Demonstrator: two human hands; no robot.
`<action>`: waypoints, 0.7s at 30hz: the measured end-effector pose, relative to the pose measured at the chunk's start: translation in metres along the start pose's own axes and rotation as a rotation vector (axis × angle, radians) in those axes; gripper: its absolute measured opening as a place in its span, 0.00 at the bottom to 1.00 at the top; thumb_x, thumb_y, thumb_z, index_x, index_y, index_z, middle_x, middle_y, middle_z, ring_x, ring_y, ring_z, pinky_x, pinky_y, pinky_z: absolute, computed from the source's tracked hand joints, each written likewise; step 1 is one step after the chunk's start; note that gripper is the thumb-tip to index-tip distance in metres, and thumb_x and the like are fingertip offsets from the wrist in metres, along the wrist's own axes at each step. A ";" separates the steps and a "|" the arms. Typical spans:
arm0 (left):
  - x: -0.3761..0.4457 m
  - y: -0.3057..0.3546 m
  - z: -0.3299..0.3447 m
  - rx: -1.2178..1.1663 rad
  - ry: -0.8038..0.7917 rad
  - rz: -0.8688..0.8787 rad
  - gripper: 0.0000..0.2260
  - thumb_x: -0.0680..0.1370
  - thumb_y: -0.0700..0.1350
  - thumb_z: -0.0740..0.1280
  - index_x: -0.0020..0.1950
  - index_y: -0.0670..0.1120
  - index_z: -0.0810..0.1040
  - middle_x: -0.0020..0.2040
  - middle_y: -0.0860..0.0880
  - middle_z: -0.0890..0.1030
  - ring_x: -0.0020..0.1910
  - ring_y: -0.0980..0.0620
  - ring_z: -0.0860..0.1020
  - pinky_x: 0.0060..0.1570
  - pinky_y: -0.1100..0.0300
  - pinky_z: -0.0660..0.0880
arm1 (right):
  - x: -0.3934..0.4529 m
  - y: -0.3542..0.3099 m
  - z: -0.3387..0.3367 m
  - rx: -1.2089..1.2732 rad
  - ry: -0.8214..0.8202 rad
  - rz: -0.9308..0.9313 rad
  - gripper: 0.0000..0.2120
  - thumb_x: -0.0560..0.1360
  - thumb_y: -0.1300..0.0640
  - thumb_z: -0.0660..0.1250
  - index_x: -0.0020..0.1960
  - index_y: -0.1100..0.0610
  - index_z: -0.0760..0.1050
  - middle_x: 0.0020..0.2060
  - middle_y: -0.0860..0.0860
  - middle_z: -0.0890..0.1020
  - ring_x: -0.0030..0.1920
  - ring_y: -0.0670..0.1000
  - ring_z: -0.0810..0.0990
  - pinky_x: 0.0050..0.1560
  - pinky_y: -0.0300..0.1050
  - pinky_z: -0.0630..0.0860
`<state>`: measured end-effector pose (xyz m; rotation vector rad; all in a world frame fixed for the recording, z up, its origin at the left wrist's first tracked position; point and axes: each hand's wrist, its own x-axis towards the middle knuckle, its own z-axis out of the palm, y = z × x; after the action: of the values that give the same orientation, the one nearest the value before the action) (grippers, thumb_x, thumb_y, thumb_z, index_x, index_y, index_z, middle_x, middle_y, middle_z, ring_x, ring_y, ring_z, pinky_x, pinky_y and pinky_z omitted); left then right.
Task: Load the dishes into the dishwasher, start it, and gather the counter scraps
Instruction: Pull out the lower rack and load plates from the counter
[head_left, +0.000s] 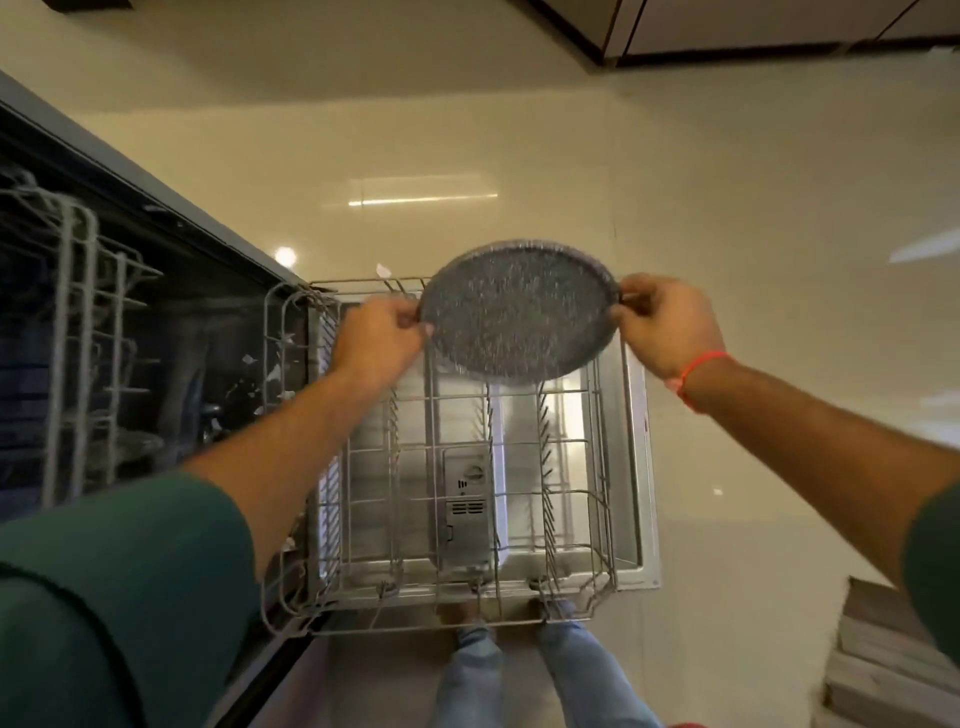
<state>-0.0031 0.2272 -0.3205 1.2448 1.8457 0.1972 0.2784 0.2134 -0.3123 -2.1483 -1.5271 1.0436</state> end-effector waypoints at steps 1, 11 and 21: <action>0.014 0.004 0.001 0.009 0.040 0.030 0.06 0.79 0.45 0.71 0.55 0.50 0.84 0.44 0.53 0.84 0.44 0.52 0.83 0.47 0.57 0.79 | 0.014 0.002 0.003 -0.011 0.027 -0.024 0.08 0.76 0.62 0.69 0.52 0.57 0.84 0.45 0.54 0.87 0.47 0.53 0.84 0.56 0.50 0.80; 0.088 -0.006 0.037 0.028 0.158 0.062 0.10 0.78 0.42 0.73 0.59 0.47 0.85 0.47 0.54 0.85 0.42 0.59 0.81 0.41 0.69 0.74 | 0.090 0.023 0.038 -0.043 0.081 0.011 0.11 0.78 0.60 0.70 0.59 0.55 0.84 0.52 0.51 0.86 0.51 0.49 0.83 0.59 0.41 0.76; 0.104 -0.021 0.064 0.044 0.138 0.031 0.09 0.78 0.44 0.72 0.58 0.48 0.86 0.46 0.52 0.85 0.44 0.53 0.82 0.47 0.64 0.76 | 0.087 0.047 0.063 -0.089 0.019 0.052 0.11 0.78 0.59 0.70 0.59 0.58 0.83 0.51 0.53 0.86 0.49 0.48 0.81 0.56 0.39 0.76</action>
<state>0.0178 0.2810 -0.4296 1.3187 1.9588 0.2666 0.2804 0.2645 -0.4183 -2.2622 -1.5444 0.9855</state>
